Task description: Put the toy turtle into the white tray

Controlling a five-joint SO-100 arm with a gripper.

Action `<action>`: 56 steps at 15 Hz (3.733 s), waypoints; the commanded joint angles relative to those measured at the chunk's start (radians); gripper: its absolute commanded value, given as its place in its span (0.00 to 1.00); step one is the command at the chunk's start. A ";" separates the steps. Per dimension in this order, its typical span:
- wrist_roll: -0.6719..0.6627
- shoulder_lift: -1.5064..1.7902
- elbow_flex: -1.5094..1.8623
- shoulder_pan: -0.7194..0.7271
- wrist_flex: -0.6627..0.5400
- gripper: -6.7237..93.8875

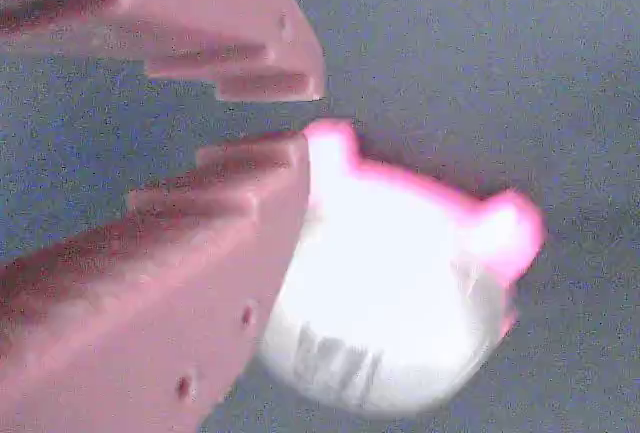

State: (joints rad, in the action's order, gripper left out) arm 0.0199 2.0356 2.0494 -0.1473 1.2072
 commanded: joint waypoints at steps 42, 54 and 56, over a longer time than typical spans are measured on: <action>0.273 -1.146 -1.111 -0.071 0.364 0.48; 0.259 -0.948 -1.144 -0.095 0.396 0.07; 0.256 -0.839 -1.140 -0.077 0.407 0.07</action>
State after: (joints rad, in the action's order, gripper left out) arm 0.2700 0.9649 0.9603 -0.2286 1.5984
